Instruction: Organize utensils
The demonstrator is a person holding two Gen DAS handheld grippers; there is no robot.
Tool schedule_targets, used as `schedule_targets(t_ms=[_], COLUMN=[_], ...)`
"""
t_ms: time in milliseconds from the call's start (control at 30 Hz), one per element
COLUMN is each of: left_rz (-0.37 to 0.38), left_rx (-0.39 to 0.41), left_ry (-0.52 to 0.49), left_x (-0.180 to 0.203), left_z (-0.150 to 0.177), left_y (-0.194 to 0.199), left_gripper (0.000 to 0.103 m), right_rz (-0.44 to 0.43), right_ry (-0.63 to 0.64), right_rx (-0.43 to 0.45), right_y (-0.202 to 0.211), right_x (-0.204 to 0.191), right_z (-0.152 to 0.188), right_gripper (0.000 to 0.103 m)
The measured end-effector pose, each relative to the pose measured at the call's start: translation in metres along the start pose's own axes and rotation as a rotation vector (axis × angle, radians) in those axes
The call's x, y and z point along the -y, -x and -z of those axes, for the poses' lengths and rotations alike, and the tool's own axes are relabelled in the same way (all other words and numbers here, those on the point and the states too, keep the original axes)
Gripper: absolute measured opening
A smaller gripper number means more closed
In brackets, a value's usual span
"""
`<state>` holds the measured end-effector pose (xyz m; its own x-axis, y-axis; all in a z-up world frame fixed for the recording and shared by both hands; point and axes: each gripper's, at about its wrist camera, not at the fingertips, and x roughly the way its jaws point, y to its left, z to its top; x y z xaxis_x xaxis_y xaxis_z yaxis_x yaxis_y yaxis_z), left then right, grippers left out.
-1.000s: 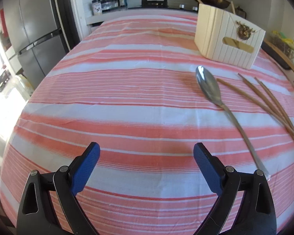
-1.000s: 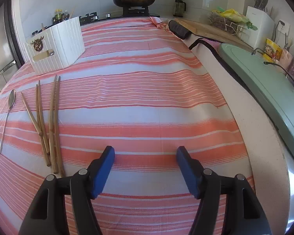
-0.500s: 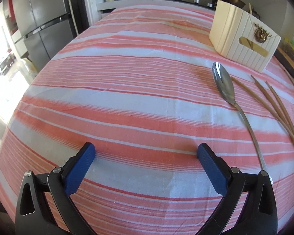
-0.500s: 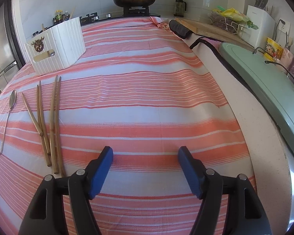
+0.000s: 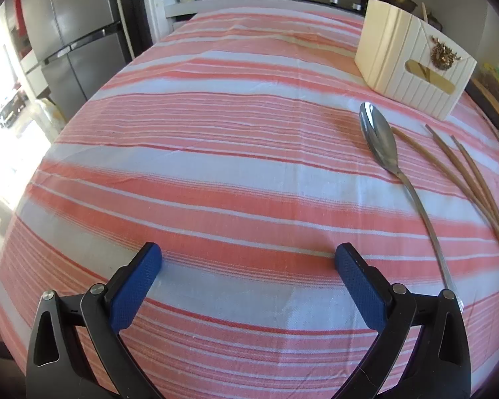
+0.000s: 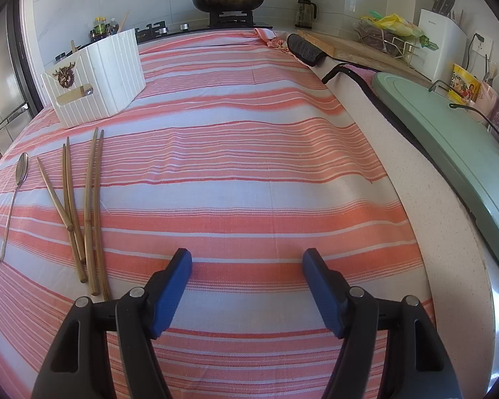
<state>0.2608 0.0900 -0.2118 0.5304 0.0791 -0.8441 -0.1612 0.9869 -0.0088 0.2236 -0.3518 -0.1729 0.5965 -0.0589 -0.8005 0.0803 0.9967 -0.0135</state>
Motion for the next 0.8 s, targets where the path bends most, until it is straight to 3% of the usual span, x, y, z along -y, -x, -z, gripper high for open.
schedule_targets(t_ms=[100, 800], left_rz=[-0.007, 0.014], left_rx=[0.033, 0.021], left_ry=[0.007, -0.016], left_x=[0.0007, -0.0020], left_z=[0.0053, 0.0048], left_y=[0.0024, 0.0035], left_gripper=[0.103, 0.103], right_rz=[0.000, 0.000], right_ry=[0.001, 0.000], right_rx=[0.000, 0.001], right_y=[0.0000, 0.0003], right_x=[0.0001, -0.0003], right_z=[0.0001, -0.0001], right_gripper=[0.071, 0.071])
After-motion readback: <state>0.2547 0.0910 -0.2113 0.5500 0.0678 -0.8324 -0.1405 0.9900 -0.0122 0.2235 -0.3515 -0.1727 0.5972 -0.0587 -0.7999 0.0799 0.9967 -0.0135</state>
